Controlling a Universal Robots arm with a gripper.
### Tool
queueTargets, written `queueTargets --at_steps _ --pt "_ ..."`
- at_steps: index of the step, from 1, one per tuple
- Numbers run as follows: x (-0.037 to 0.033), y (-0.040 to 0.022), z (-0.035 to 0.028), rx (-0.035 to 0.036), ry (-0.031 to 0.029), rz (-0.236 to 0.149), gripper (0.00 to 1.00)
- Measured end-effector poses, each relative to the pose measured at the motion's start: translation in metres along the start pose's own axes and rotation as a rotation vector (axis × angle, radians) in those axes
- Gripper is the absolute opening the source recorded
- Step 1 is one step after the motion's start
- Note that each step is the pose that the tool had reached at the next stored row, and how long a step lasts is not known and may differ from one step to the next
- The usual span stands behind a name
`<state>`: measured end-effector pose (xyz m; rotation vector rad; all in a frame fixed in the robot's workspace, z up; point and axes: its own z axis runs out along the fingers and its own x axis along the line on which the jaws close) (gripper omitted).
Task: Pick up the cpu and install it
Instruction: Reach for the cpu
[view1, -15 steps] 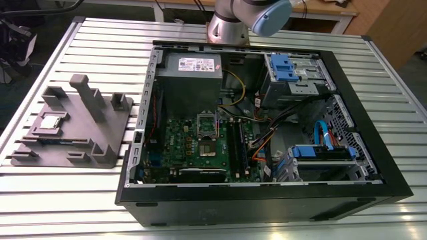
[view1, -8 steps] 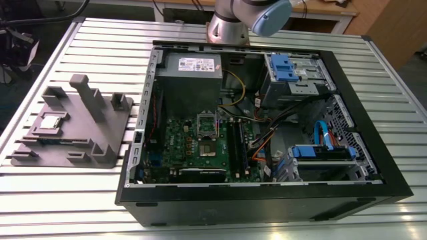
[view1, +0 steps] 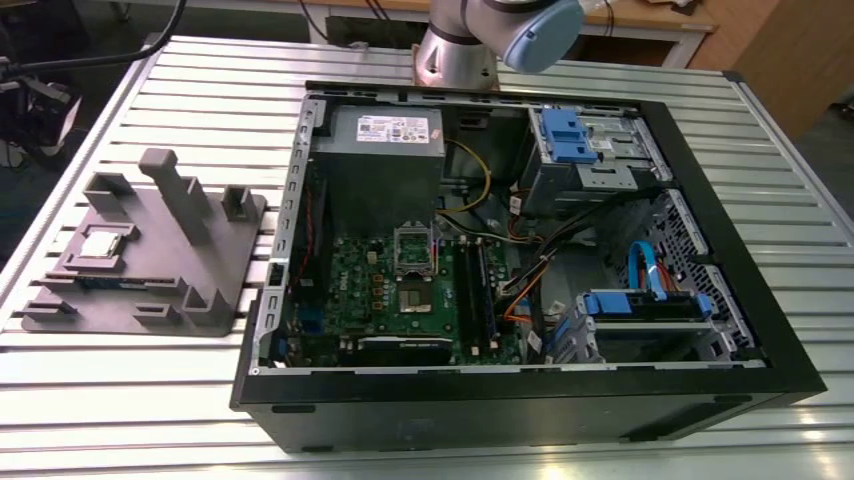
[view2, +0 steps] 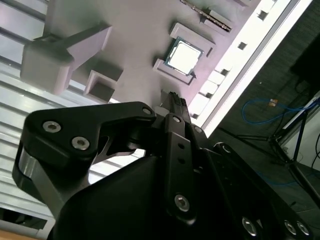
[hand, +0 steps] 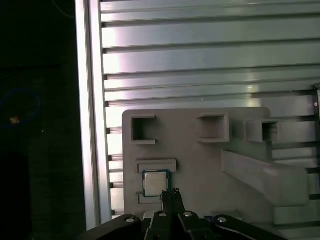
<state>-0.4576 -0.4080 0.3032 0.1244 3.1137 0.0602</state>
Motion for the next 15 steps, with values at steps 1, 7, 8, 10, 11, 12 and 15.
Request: queueTargets --at_steps 1,7,8,10,11,12,15 --pt "0.0005 -0.0006 0.0017 0.0001 0.0008 0.0 0.1" --pt "0.0029 -0.0048 0.0125 0.0004 0.0042 0.0 0.1" --pt "0.0033 -0.0053 0.0143 0.0004 0.0047 0.001 0.1" --pt "0.0039 -0.0063 0.018 0.0004 0.0054 0.001 0.1" --pt "0.0042 -0.0068 0.0197 0.0005 0.0058 0.001 0.1" --pt "0.0045 -0.0074 0.0215 0.0005 0.006 0.001 0.1" --pt "0.0052 -0.0098 0.0266 0.0007 0.0068 0.001 0.1"
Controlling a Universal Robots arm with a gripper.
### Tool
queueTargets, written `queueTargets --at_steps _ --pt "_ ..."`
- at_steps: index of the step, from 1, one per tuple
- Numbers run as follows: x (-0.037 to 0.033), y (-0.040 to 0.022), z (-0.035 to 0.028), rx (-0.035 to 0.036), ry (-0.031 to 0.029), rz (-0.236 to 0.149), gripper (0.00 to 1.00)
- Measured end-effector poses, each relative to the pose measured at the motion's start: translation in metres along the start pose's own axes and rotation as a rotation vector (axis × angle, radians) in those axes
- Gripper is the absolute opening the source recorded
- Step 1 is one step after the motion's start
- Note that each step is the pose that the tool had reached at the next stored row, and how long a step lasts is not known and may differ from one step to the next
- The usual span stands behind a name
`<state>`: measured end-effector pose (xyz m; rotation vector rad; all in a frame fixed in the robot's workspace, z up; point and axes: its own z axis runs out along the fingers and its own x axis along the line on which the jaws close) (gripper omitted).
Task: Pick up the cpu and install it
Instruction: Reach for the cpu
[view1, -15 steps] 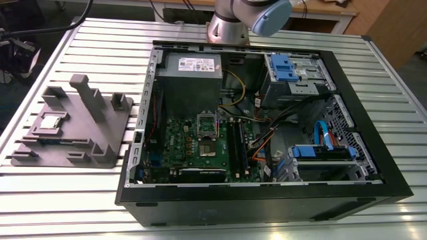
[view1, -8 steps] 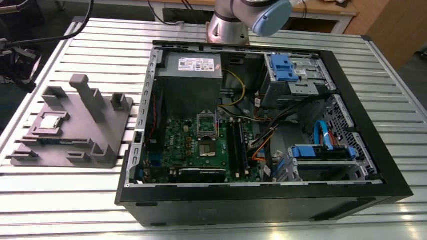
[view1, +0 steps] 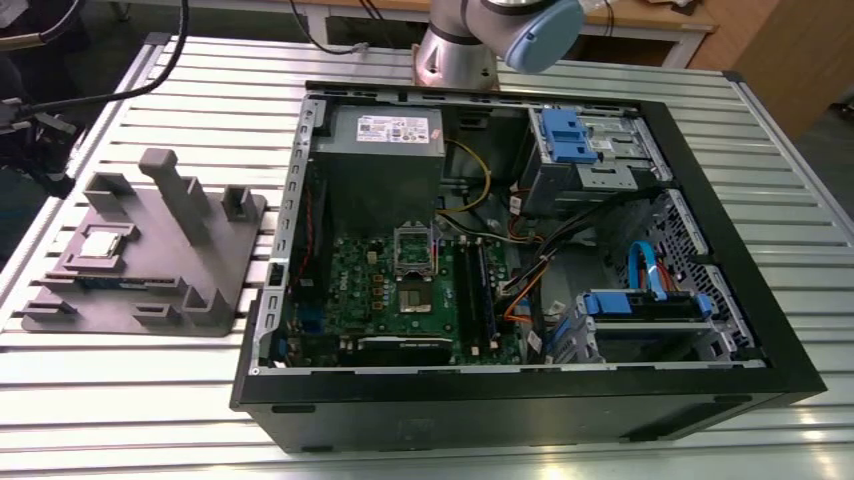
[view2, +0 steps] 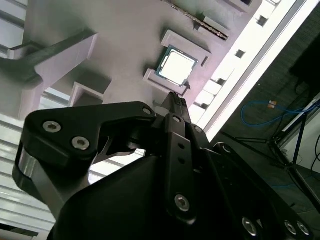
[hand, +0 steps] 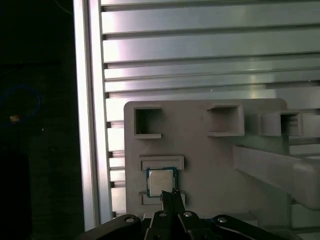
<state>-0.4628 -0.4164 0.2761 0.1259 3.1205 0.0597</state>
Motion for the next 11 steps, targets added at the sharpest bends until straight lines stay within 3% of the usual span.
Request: queueTargets --at_steps 11 --pt "-0.0001 -0.0087 0.02 -0.0001 0.0014 0.0 0.1"
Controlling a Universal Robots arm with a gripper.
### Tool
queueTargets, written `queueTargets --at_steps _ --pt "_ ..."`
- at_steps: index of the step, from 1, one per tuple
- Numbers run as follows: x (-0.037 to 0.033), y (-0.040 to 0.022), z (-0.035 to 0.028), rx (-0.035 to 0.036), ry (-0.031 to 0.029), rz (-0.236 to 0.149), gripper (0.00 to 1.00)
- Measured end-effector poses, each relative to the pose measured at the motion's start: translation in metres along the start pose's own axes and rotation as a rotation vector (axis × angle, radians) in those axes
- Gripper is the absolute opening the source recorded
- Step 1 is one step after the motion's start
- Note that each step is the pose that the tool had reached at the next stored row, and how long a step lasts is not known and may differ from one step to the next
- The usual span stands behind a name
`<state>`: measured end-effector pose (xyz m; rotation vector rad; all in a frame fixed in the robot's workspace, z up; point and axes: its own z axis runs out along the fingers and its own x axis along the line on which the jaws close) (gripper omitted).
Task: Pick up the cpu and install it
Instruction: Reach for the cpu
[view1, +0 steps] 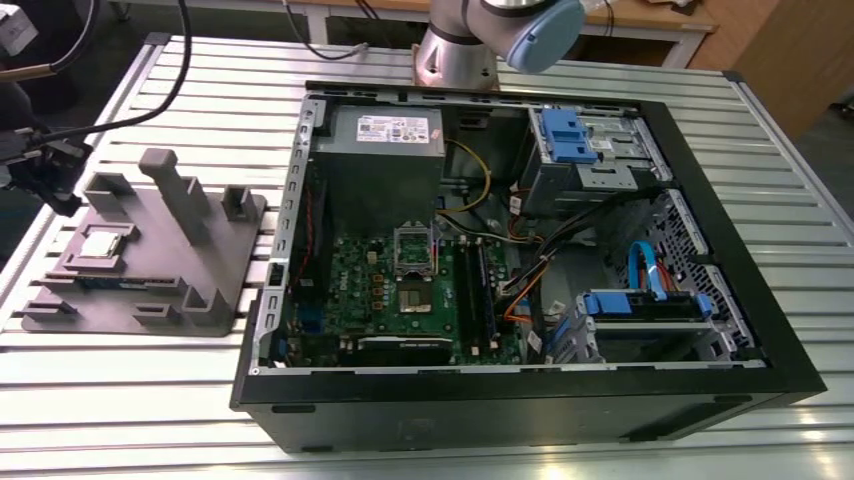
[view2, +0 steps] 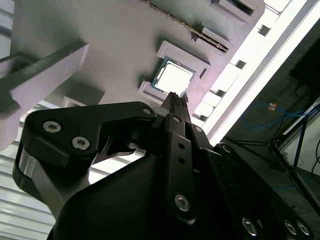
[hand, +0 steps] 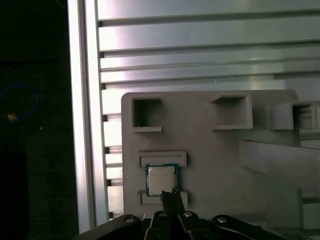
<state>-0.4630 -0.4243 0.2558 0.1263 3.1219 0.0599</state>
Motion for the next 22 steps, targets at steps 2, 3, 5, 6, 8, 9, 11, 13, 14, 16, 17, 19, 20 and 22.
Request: queueTargets --at_steps 2,3,5,6,8,9,11,13,14,16,17,19,20,22 --pt "0.0 -0.0004 0.0031 0.0001 0.0004 0.0 0.1" --pt "0.0 -0.0006 0.0044 0.0001 0.0005 0.0 0.1" --pt "0.0001 -0.0011 0.0069 0.0001 0.0006 0.0 0.1" --pt "0.0001 -0.0011 0.0078 0.0001 0.0006 0.0 0.1" --pt "0.0002 -0.0013 0.0091 0.0001 0.0006 0.0 0.1" --pt "0.0002 -0.0013 0.0096 0.0001 0.0007 0.0 0.1" --pt "0.0002 -0.0014 0.0106 0.0001 0.0007 0.0 0.1" --pt "0.0003 -0.0014 0.0116 0.0001 0.0007 0.0 0.1" --pt "0.0004 -0.0014 0.0119 0.0002 0.0008 0.0 0.1" --pt "0.0004 -0.0014 0.0122 0.0001 0.0006 0.0 0.1" --pt "0.0004 -0.0014 0.0122 0.0001 0.0006 0.0 0.1" --pt "0.0004 -0.0014 0.0123 0.0001 0.0006 0.0 0.1" --pt "0.0004 -0.0014 0.0123 0.0001 0.0007 0.0 0.1" --pt "0.0004 -0.0014 0.013 -0.0001 0.0003 0.0 0.1"
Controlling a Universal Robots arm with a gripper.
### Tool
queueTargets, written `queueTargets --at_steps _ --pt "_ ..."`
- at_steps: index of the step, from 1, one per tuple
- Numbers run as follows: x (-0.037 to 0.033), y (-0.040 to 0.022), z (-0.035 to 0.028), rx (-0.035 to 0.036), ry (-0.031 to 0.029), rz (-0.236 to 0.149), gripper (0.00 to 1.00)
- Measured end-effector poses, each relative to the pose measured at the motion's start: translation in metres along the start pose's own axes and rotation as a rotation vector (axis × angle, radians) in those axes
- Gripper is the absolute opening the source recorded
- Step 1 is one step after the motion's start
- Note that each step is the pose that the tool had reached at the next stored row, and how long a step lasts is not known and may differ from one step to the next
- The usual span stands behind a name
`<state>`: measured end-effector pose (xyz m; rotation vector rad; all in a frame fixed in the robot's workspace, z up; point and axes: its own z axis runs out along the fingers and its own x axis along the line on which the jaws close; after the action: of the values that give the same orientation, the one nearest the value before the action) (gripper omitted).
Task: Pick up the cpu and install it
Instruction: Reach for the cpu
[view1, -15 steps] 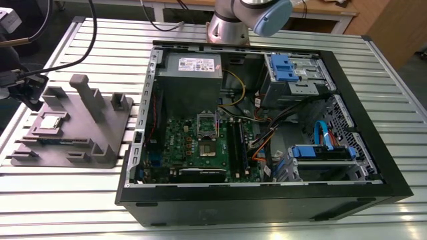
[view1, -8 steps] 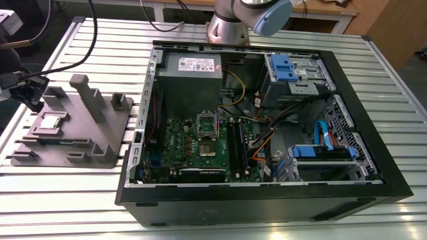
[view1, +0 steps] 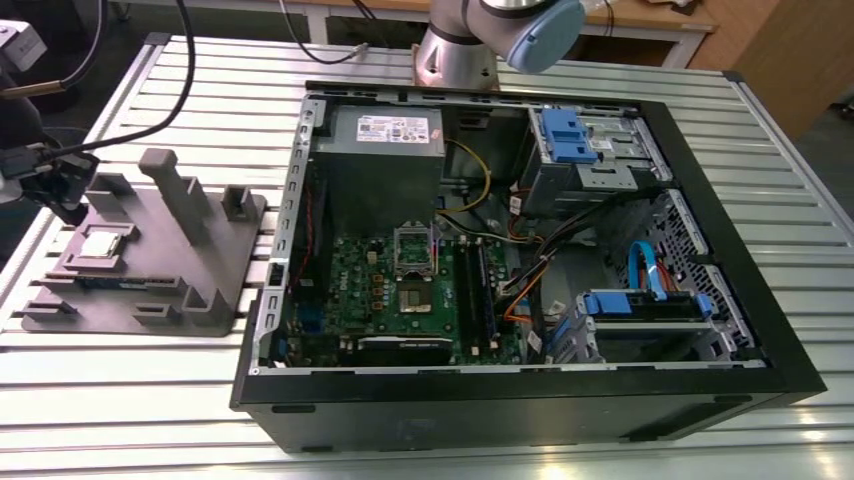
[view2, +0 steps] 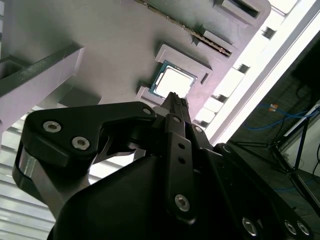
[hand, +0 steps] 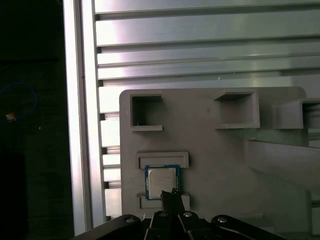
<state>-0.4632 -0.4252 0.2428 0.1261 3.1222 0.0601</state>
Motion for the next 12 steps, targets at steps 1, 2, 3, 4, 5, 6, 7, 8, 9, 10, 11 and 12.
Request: queueTargets --at_steps 1,2,3,4,5,6,7,8,9,10,11,12 --pt "0.0 0.0 0.0002 0.0001 0.0002 0.0 0.1" --pt "0.0 0.0 0.0002 0.0003 0.0004 0.0 0.1" --pt "0.0 0.0 0.0004 0.0002 0.0004 0.0 0.1" --pt "0.0 0.0 0.0008 0.0002 0.0003 0.0 0.1" --pt "0.0 -0.0001 0.0017 0.0 -0.0001 0.0 0.1" --pt "0.0001 -0.0001 0.0026 0.0001 0.0001 0.0 0.1" --pt "0.0001 -0.0004 0.0038 0.0002 0.0003 0.0 0.1" --pt "0.0001 -0.0007 0.0051 0.0002 0.0003 0.0 0.1" --pt "0.0001 -0.001 0.0063 0.0002 0.0003 0.0 0.1" --pt "0.0 -0.0014 0.0075 0.0003 0.0004 0.0 0.1" --pt "0.0001 -0.0018 0.0087 0.0003 0.0004 0.0 0.1" --pt "0.0001 -0.0019 0.0096 0.0002 0.0002 0.0 0.1"
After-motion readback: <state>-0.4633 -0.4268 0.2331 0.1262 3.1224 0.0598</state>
